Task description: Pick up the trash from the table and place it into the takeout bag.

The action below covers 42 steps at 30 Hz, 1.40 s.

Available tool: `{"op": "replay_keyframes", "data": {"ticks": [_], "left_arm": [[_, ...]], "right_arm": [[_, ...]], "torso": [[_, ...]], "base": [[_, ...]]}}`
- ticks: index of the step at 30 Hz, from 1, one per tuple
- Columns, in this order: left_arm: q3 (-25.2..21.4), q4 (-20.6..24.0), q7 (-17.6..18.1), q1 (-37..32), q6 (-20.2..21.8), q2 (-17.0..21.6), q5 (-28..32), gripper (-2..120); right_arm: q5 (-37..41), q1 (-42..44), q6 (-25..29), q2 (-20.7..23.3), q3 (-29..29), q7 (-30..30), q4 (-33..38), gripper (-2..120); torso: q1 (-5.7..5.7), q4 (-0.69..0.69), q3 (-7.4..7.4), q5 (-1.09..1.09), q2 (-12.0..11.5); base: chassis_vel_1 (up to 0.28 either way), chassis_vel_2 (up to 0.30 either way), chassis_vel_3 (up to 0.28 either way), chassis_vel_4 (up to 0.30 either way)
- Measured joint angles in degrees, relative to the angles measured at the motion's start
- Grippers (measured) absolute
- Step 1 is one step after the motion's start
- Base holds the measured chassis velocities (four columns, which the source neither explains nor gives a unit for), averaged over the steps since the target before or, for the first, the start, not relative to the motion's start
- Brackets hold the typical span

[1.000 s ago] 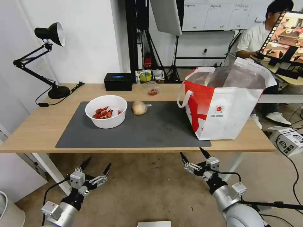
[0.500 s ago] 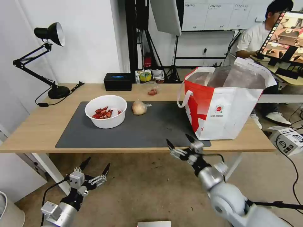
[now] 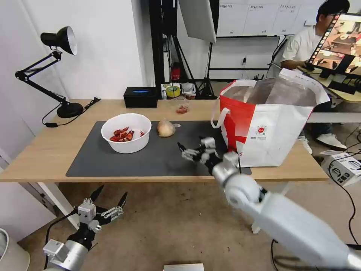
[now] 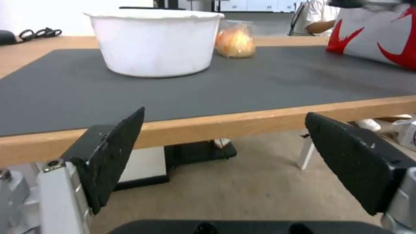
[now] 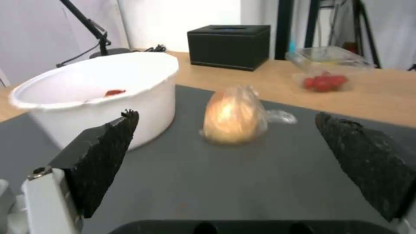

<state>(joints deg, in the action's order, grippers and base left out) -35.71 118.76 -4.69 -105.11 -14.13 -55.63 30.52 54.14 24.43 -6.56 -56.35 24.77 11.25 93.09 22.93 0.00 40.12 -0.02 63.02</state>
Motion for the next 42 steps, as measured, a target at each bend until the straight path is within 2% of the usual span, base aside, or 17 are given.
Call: {"op": "replay_keyframes", "data": {"ticks": [1,3,5,6,9,10,12,13,16,30,42], "left_arm": [[0.00,0.00,0.00,0.00,0.00,0.00,0.00,100],[-0.12,-0.03,-0.44,-0.34,0.05,0.00,0.01,100],[-0.33,-0.02,-0.62,-0.62,0.05,-0.16,0.00,100],[-0.33,-0.02,-0.62,-0.62,0.05,-0.16,0.00,100],[-0.85,-0.02,-0.89,-1.26,0.05,-0.48,-0.08,100],[-0.85,-0.02,-0.89,-1.26,0.05,-0.48,-0.08,100],[-1.17,-0.03,-0.97,-1.51,0.02,-0.65,-0.09,100],[-1.17,-0.03,-0.97,-1.51,0.02,-0.65,-0.09,100],[-1.34,0.01,-1.00,-1.69,-0.03,-0.81,-0.09,100],[-1.29,-0.20,-1.03,-1.47,-0.11,-0.68,-0.04,100],[-1.02,-0.46,-1.03,-1.32,-0.18,-0.85,0.00,100]], "right_arm": [[0.00,0.00,0.00,0.00,0.00,0.00,0.00,100],[1.17,-5.80,-1.09,-4.35,2.87,-1.32,-7.27,100],[1.56,-9.35,-2.31,-7.42,4.32,-2.04,-12.15,100],[1.56,-9.35,-2.31,-7.42,4.32,-2.04,-12.15,100],[1.90,-13.93,-5.28,-12.35,5.72,-3.39,-20.23,100],[1.90,-13.93,-5.28,-12.35,5.72,-3.39,-20.23,100],[0.78,-16.13,-6.66,-15.80,6.15,-3.73,-26.04,100],[0.78,-16.13,-6.66,-15.80,6.15,-3.73,-26.04,100],[-1.03,-17.97,-7.73,-19.53,6.16,-4.38,-31.99,100],[-5.93,-19.99,-9.73,-26.49,5.09,-7.62,-44.57,100],[-8.33,-19.69,-10.59,-28.88,4.09,-10.11,-48.89,100]], "torso": [[0.00,0.00,0.00,0.00,0.00],[0.00,0.00,0.00,0.01,0.00],[0.00,0.01,0.00,0.01,0.00],[0.00,0.01,0.00,0.01,0.00],[0.00,0.01,0.00,0.00,0.00],[0.00,0.01,0.00,0.00,0.00],[0.00,0.00,0.00,0.00,0.00],[0.00,0.00,0.00,0.00,0.00],[0.00,0.01,0.00,0.00,0.00],[-0.01,0.00,-0.01,0.01,0.00],[-0.01,0.00,-0.01,0.01,0.01]], "base": [[0.000,0.000,0.000,0.000],[0.000,0.000,0.000,0.000],[0.000,0.000,0.000,0.000],[0.000,0.000,0.000,0.000],[0.000,0.000,0.000,0.000],[0.000,0.000,0.000,0.000],[0.000,0.000,0.000,0.000],[0.000,0.000,0.000,0.000],[0.000,0.000,0.000,0.000],[0.000,0.000,0.000,0.000],[0.000,0.000,0.000,0.000]]}}
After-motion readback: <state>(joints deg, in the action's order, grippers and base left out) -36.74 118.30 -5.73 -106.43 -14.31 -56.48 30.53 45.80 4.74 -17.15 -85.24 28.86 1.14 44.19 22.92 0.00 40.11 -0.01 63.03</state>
